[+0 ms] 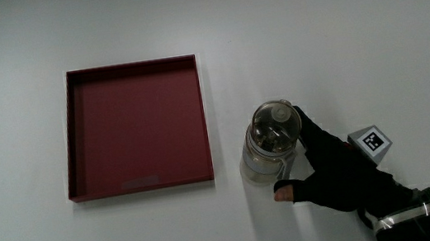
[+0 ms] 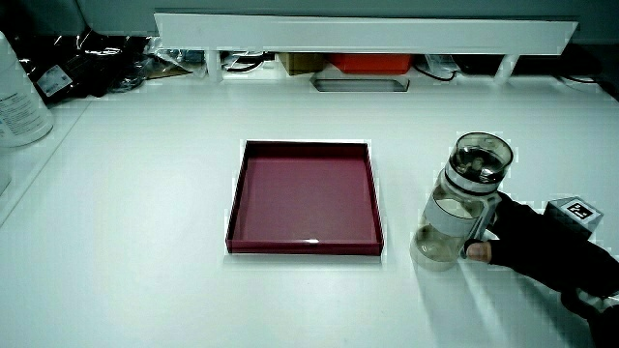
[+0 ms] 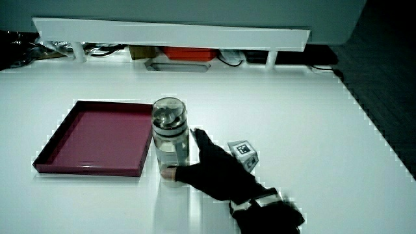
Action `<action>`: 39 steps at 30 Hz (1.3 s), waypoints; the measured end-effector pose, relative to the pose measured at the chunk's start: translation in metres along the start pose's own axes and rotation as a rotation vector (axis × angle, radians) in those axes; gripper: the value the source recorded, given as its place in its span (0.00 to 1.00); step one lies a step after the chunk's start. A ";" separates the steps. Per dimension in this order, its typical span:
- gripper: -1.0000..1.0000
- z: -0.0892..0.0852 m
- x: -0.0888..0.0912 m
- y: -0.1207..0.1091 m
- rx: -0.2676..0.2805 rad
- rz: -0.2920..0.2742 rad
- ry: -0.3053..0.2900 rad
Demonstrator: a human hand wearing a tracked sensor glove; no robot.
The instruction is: Pick bottle
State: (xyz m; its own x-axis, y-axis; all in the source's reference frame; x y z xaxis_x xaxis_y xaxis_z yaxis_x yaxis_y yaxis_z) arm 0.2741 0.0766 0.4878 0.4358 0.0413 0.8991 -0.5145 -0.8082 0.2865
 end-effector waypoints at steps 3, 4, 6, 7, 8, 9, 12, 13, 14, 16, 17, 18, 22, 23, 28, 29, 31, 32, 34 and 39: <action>0.50 -0.006 0.008 0.012 -0.022 -0.023 0.031; 0.50 -0.009 0.005 0.017 -0.031 -0.061 0.089; 0.50 -0.013 0.007 0.025 -0.045 -0.057 0.118; 0.50 -0.015 0.008 0.029 -0.052 -0.066 0.119; 0.50 -0.017 0.007 0.033 -0.054 -0.071 0.147; 0.50 -0.019 0.005 0.036 -0.062 -0.095 0.153; 0.50 -0.025 0.005 0.046 -0.069 -0.082 0.189; 0.50 -0.026 0.006 0.048 -0.070 -0.087 0.193; 0.50 -0.028 0.008 0.051 -0.070 -0.089 0.213; 0.50 -0.030 0.007 0.056 -0.070 -0.088 0.224; 0.50 -0.032 0.007 0.060 -0.068 -0.061 0.247; 0.50 -0.034 0.007 0.062 -0.071 -0.058 0.257; 0.50 -0.039 0.005 0.066 -0.074 -0.056 0.284; 0.50 -0.040 0.005 0.067 -0.066 -0.051 0.299; 0.50 -0.042 0.008 0.069 -0.040 -0.041 0.328; 0.50 -0.042 0.009 0.069 -0.027 -0.041 0.336; 0.50 -0.042 0.010 0.070 -0.006 -0.026 0.350; 0.50 -0.043 0.010 0.070 0.003 -0.014 0.378; 0.56 -0.044 0.013 0.071 0.035 0.007 0.389; 0.69 -0.049 0.015 0.071 0.095 0.039 0.446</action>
State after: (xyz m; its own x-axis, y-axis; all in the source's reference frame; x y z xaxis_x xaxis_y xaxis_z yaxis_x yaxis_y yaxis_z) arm 0.2085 0.0487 0.5376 0.0459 0.2423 0.9691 -0.4451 -0.8636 0.2369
